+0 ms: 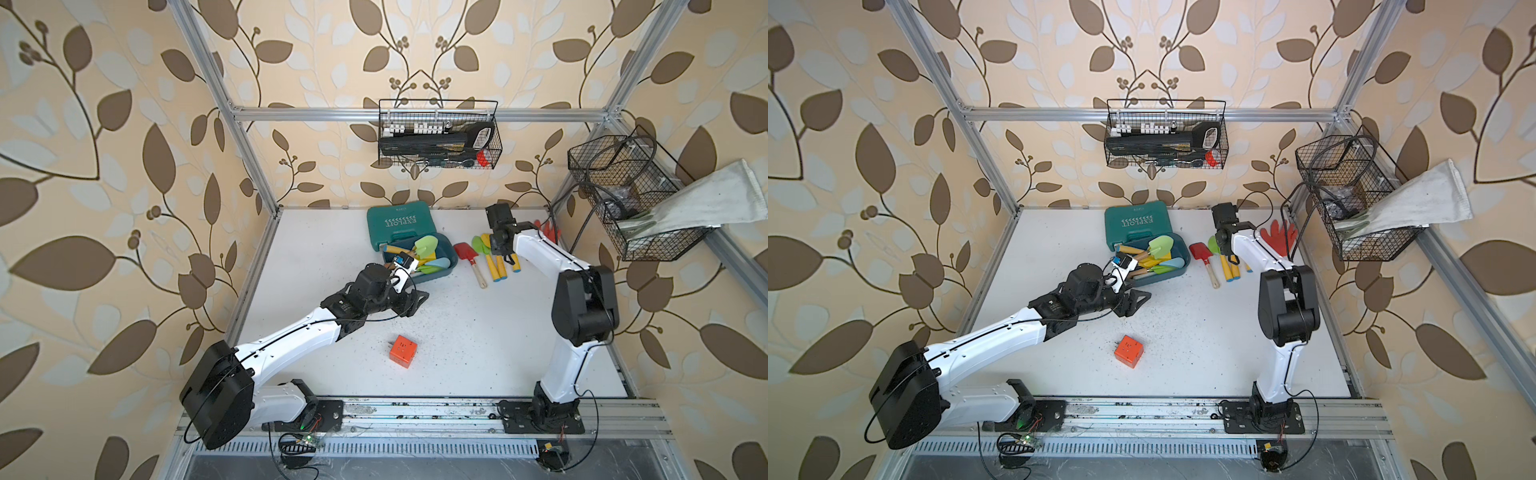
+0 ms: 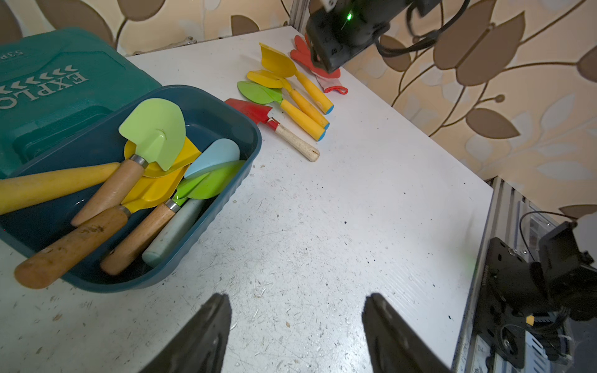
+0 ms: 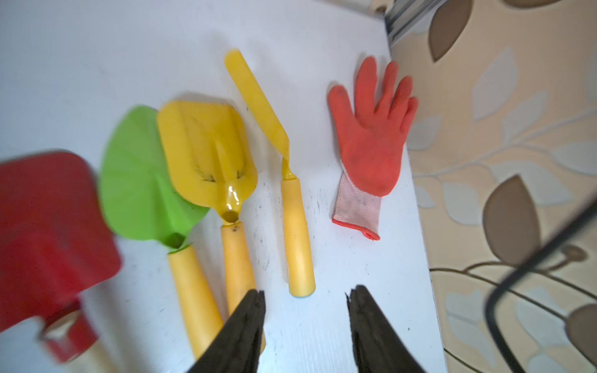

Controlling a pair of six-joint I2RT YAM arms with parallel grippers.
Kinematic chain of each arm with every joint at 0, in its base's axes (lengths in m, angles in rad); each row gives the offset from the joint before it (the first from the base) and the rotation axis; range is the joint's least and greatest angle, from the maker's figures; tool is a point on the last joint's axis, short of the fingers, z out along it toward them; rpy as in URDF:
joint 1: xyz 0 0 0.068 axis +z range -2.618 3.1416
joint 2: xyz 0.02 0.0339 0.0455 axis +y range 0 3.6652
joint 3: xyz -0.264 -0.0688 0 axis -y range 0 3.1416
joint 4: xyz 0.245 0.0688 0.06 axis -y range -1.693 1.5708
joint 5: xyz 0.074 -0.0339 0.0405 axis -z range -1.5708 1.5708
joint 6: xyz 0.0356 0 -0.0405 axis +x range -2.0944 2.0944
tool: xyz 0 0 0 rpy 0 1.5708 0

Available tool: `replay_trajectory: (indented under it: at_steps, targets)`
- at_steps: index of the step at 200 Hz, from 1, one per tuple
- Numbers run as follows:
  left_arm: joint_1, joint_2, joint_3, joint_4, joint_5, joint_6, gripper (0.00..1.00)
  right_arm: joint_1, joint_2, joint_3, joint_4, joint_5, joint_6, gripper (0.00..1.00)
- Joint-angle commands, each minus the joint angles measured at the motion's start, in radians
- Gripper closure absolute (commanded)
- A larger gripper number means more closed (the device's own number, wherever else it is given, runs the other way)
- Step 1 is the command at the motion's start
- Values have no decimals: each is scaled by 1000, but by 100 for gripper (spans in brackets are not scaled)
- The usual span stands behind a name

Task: Take the shovel out of the storage box
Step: Pick up the shovel from the storage box.

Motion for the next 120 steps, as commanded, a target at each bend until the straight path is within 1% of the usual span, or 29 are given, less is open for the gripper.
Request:
replay_trajectory:
  at_steps: [1, 16, 37, 54, 71, 90, 120]
  targets:
    - [-5, 3, 42, 11, 7, 4, 30, 21, -149, -68, 46, -83, 91, 53]
    - [-5, 1, 40, 8, 0, 8, 30, 44, -254, -127, 74, -155, 131, 51]
    - [-5, 1, 41, 2, -16, 17, 30, 78, -380, -204, 96, -304, 202, 48]
    - [-5, 4, 41, -3, -31, 22, 30, 91, -471, -277, 124, -453, 272, 46]
    - [-5, 10, 41, -4, -43, 27, 30, 119, -544, -359, 153, -554, 315, 44]
    - [-5, 18, 42, -3, -55, 30, 30, 157, -603, -438, 166, -575, 323, 42]
    - [-5, 34, 44, -4, -98, 43, 30, 164, -657, -578, 256, -608, 340, 42]
